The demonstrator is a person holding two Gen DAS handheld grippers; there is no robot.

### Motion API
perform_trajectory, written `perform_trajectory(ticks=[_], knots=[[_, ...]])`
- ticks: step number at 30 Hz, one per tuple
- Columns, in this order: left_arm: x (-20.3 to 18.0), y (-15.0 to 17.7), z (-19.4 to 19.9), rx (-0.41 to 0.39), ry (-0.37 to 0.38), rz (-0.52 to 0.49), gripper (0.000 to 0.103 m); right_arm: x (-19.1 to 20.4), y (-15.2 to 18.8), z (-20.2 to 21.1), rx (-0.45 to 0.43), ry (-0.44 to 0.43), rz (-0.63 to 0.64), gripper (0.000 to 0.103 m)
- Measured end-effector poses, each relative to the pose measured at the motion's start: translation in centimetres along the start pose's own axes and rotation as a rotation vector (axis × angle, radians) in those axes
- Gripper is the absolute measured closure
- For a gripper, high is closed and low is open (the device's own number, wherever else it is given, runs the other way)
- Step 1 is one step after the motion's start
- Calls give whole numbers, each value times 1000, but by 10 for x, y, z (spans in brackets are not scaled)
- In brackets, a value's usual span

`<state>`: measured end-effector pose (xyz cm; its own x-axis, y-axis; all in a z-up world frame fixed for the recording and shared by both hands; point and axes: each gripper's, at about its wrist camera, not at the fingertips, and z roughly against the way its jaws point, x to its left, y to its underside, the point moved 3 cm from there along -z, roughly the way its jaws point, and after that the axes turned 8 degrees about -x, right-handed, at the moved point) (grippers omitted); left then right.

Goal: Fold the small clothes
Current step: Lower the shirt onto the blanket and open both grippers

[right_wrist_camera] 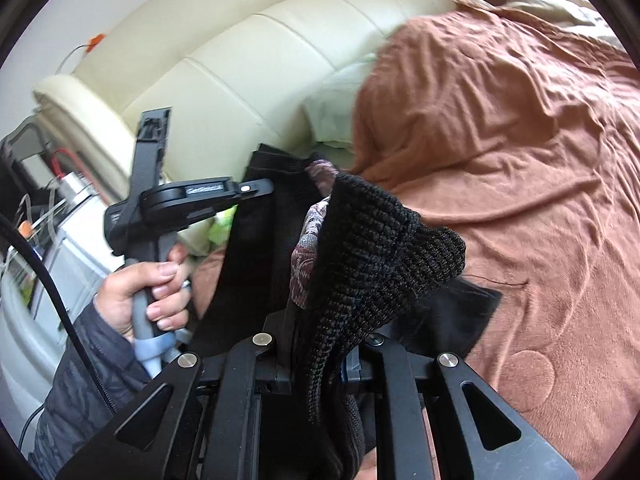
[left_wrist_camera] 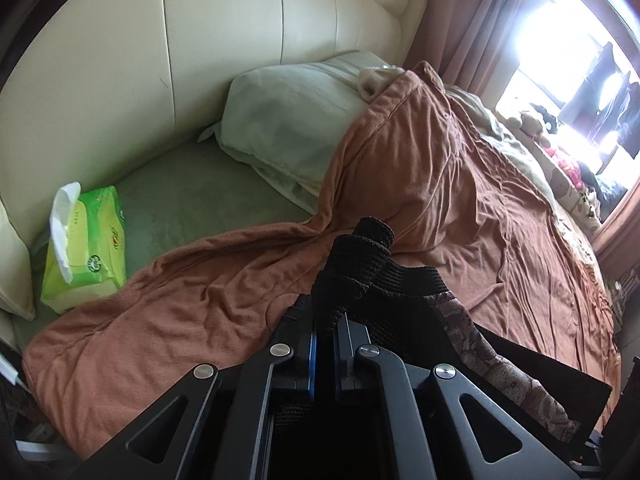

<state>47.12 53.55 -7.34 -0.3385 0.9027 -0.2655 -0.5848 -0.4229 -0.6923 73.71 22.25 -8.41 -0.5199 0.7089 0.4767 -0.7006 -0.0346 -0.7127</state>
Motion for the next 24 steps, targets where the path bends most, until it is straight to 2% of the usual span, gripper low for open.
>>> perform_trajectory(ticks=[2,4,6,7,9,12,16,20,24], knots=[[0,5,-18,30,-35,-6,97,-17,3,-15,23,45,-18,89],[4,11,-35,69,-71,-8,95,-38,8,-30,69,129,-25,85],[9,16,-41,80,-101,-8,83,-60,16,-40,129,207,-41,73],[11,17,-40,73,-116,-10,81,-68,18,-41,138,229,-49,71],[15,17,-33,52,-132,-9,71,-82,18,-38,127,252,-69,67],[17,17,-22,34,-144,-29,70,-90,13,-27,97,305,-60,67],[18,24,-4,20,-126,-29,70,-86,9,-12,46,249,-81,67],[12,37,13,19,-123,-45,69,-62,9,-3,25,203,-30,67],[7,55,32,13,-142,-79,60,-45,14,-1,45,185,-8,67]])
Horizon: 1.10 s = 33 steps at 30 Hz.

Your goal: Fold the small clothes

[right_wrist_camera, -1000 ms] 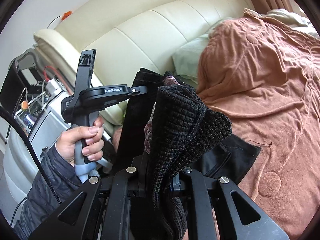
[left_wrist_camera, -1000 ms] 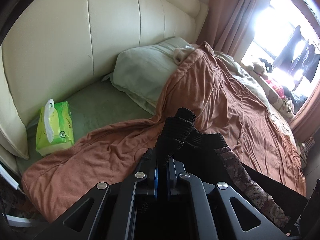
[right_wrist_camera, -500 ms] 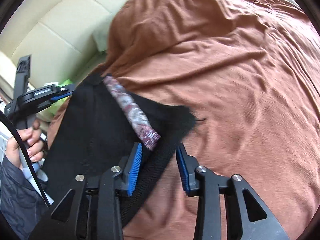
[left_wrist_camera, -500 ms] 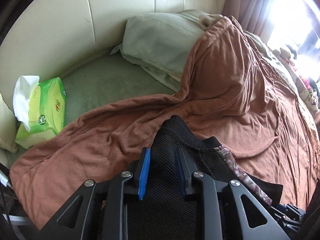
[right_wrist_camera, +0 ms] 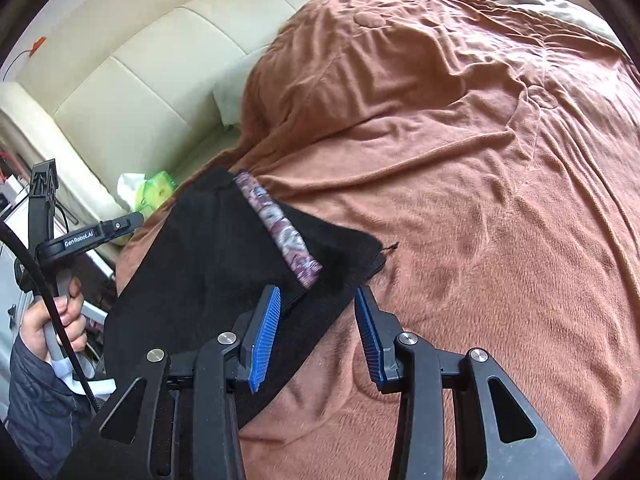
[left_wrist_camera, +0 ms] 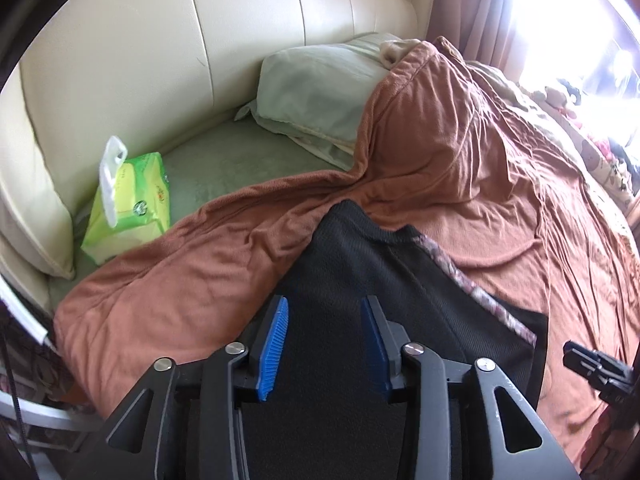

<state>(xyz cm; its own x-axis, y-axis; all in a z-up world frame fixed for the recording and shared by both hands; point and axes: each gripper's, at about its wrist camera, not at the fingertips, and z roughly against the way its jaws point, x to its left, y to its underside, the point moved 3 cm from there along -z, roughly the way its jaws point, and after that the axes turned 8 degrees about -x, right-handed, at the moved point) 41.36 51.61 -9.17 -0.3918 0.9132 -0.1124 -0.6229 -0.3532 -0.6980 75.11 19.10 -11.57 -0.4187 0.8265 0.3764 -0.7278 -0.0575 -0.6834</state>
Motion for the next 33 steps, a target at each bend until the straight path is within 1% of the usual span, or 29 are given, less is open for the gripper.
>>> perform_trajectory(ticks=[2,4,8,10,11,12,13,14,15,16,18,19,21,22,24,28,33], knots=[[1,10,10,-2,13,21,59,3,1,7,2,7,14,67],[-2,18,20,-6,20,20,59,2,1,17,2,53,33,67],[-13,31,43,-12,30,7,57,0,-1,58,16,49,11,66],[-18,35,57,-26,32,14,51,2,-5,73,13,51,20,57],[-22,36,65,-33,31,18,45,2,-5,83,11,53,25,50],[-26,37,74,-43,32,18,41,5,-7,94,9,57,36,47],[-30,39,81,-52,32,17,39,6,-7,104,5,58,47,45],[-36,40,90,-59,34,11,37,8,-7,117,-1,68,65,39],[-41,41,98,-64,35,4,35,10,-8,128,-10,82,81,29],[-48,41,107,-68,34,-6,32,13,-7,139,-19,88,91,25],[-59,43,123,-82,41,-20,19,17,-5,162,-40,99,111,16],[-65,44,131,-93,48,-28,16,18,-4,173,-52,112,115,14],[-75,45,146,-107,51,-46,5,20,-1,194,-71,133,117,4],[-81,46,154,-113,51,-53,3,22,1,204,-75,130,120,2],[-93,47,170,-128,55,-62,1,26,4,221,-90,134,132,0],[-112,51,200,-152,68,-58,1,31,9,264,-120,140,144,0],[-143,61,234,-172,91,-87,1,28,16,312,-159,150,127,0]])
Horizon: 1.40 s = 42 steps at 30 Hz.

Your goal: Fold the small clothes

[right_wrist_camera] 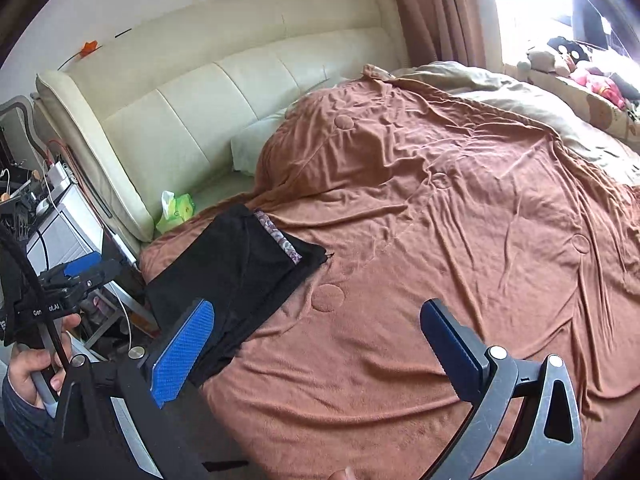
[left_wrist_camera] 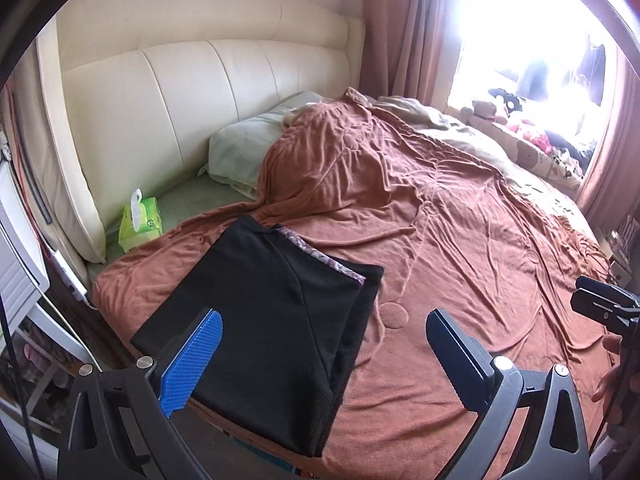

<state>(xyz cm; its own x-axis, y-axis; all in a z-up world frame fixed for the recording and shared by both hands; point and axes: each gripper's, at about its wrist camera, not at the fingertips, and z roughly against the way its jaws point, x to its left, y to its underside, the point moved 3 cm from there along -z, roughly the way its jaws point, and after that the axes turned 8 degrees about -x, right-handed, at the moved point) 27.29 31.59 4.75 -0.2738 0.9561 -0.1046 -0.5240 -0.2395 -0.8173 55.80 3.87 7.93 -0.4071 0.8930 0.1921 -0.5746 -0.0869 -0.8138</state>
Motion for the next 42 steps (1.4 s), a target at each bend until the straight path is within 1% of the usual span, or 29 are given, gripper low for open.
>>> perform_trajectory(ticks=[4,10,17,23,27,31,37,42], knots=[[-23,4,23,-11,22,-15,1,-5,4,36,-24,5,-2,0],[-49,12,57,-37,52,-10,0,-11,13,86,-56,11,5,0],[-83,29,92,-52,86,-31,0,-21,30,143,-102,31,-2,0],[-105,41,122,-85,129,-41,1,-22,51,191,-133,60,-5,0],[-119,52,143,-114,140,-73,1,-20,68,222,-155,97,8,0],[-133,66,162,-131,173,-80,0,-16,86,250,-173,122,11,0],[-158,93,194,-169,201,-139,0,-11,119,287,-205,164,5,0],[-174,113,219,-197,242,-146,0,-10,147,313,-219,206,-3,0]])
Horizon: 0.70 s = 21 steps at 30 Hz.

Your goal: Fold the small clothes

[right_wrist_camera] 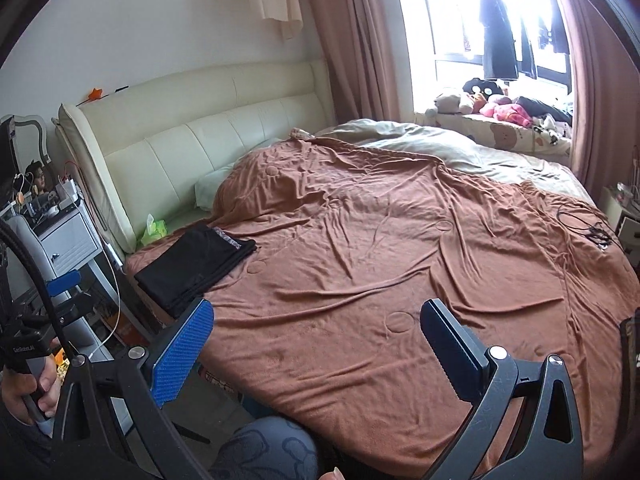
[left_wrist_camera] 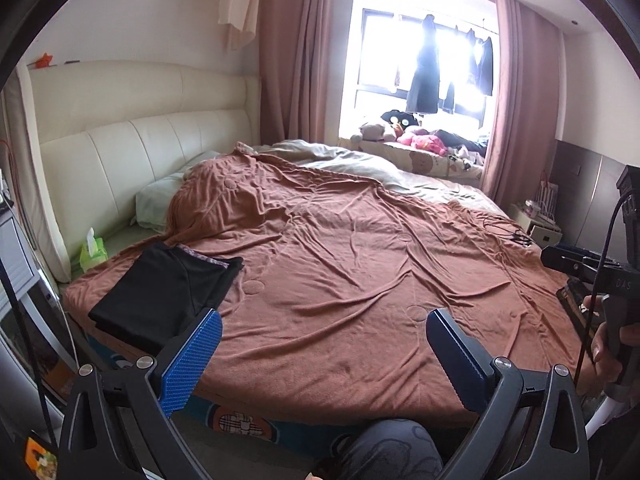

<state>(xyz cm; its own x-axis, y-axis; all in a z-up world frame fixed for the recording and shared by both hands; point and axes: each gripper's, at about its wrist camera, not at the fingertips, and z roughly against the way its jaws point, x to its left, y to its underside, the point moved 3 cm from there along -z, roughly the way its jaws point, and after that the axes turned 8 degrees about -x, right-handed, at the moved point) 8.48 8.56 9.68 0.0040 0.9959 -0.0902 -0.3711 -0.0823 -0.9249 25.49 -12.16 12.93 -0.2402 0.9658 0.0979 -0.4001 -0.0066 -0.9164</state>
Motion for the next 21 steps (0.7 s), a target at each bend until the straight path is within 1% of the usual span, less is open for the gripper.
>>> perform_trajectory(ticks=[10,12,18,21], knots=[[-49,31,45,-53,58,-44,0,-6,54,75,-55,63,-4,0],[-56,38,54,-67,56,-54,0,-6,66,89,-67,70,-6,0],[-76,57,83,-106,62,-55,0,-1,92,116,-72,74,-7,0],[-83,66,94,-121,69,-50,0,0,99,128,-88,65,-17,0]])
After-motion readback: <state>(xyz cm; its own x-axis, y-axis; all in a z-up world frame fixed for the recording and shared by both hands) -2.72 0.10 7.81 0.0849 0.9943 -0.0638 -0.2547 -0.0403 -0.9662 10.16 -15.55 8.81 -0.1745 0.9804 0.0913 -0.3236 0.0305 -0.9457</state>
